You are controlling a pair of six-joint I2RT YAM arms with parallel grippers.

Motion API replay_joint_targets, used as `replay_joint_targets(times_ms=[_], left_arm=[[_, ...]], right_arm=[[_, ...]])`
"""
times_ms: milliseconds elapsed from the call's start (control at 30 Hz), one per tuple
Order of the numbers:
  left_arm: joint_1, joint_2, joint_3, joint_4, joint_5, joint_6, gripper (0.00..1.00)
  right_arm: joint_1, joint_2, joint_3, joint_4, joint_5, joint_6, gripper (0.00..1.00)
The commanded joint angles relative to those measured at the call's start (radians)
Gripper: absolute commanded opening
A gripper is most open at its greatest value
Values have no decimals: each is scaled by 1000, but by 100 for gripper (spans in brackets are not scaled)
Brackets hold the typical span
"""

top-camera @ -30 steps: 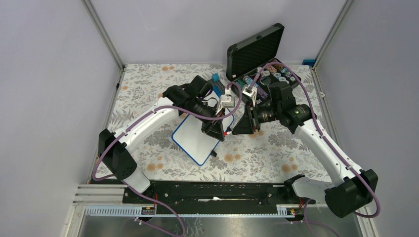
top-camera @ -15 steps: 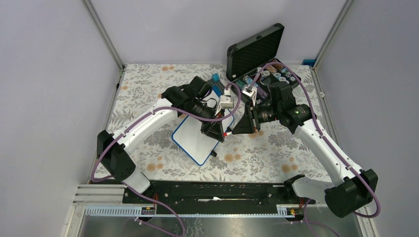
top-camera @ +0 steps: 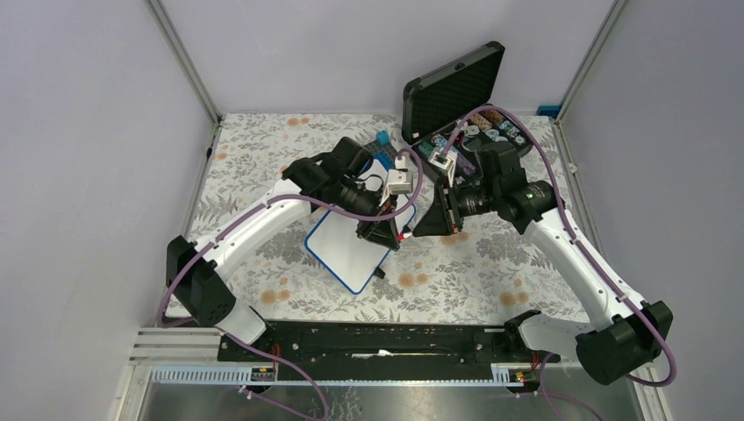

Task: Write a sentence on the whiteboard
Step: Open the pen cap from the whiteboard marker, then place the pen cap at the center of the board.

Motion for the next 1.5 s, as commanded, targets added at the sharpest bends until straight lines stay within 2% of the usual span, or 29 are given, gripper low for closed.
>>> replay_joint_targets(times_ms=[0,400,567,667,800,900,1067,1233,1467], left_arm=[[21,-51,-43,-27,-31,25,0],[23,-60,-95,-87,-59,54,0],[47,-90,-62,-106,-63,53,0],[147,-135,0,-108,-57,41,0],[379,-208,9,-28,-106,-19,0],[571,-252,-56,40,-206,-52,0],[789,-266,-257,191,-358,-91,0],[834,-171,-405,321,-531,-51,0],[858,-12,-464,463,-693,-39,2]], right_arm=[[-22,-7,91,-56,14,-59,0],[-153,13,228,-196,27,-174,0],[-182,16,258,-215,43,-202,0],[-188,24,242,-205,41,-202,0],[-188,20,175,-112,29,-160,0],[-187,29,153,-79,34,-162,0],[-185,38,118,-33,23,-153,0],[-185,37,95,-5,14,-136,0],[-185,24,69,-2,15,-133,0]])
